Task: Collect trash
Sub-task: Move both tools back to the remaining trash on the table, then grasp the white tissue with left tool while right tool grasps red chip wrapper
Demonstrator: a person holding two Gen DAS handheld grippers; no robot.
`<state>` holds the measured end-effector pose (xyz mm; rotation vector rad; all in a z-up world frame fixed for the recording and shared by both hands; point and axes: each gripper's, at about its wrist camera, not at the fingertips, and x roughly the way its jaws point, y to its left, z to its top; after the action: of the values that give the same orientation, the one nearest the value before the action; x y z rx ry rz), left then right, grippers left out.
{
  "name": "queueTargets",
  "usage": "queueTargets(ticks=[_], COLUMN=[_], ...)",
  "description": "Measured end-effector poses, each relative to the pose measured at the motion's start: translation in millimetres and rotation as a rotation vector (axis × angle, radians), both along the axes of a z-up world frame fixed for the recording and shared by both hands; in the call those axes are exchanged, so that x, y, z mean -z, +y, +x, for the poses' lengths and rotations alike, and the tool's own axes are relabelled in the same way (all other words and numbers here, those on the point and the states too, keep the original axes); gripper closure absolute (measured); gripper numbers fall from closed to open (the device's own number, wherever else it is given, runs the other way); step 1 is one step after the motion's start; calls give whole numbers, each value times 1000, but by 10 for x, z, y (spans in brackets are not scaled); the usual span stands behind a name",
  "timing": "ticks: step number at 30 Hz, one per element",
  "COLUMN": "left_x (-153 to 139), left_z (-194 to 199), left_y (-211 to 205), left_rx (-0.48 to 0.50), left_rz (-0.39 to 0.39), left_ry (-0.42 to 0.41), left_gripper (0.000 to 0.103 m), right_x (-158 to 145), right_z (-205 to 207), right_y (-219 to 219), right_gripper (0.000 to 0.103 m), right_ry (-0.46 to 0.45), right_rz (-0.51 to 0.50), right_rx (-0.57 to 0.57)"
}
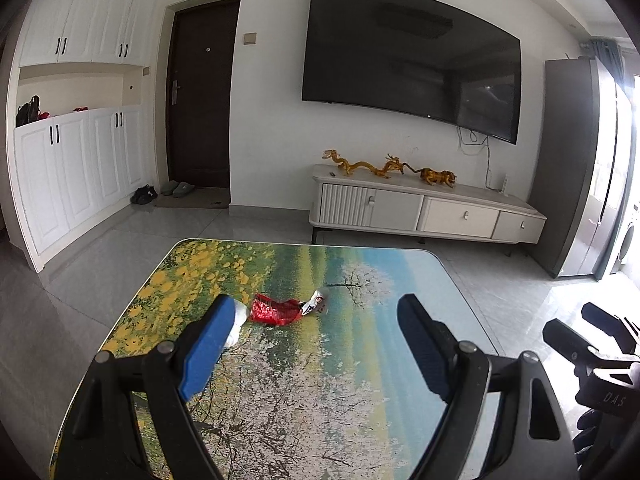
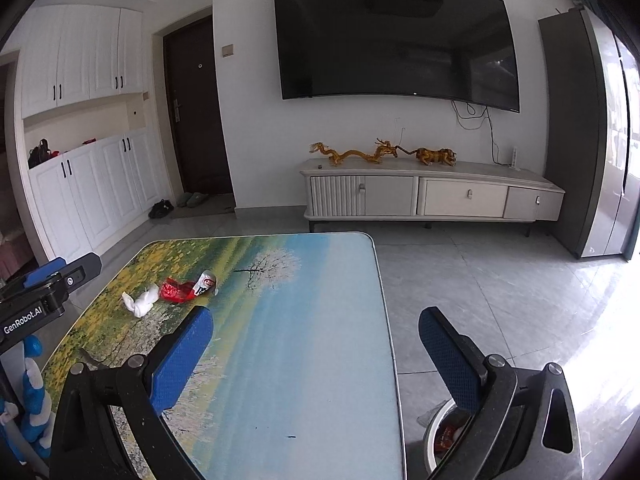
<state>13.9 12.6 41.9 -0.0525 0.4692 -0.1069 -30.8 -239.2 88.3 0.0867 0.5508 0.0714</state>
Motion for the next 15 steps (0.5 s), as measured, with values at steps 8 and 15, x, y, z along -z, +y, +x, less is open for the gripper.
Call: queueTargets(ticks=[8, 15], left_x=[158, 374], left_z=[174, 410], left_y=[153, 278], left_rx=[-25, -42], left_rz=[-12, -10], left_ry=[45, 107], left_gripper=[20, 20], right_x=[94, 254], right_z=[192, 457], right_y=[209, 430], right_gripper=[0, 0], right_ry=[28, 80], right_rz=[-26, -68], right_rx=[-46, -131])
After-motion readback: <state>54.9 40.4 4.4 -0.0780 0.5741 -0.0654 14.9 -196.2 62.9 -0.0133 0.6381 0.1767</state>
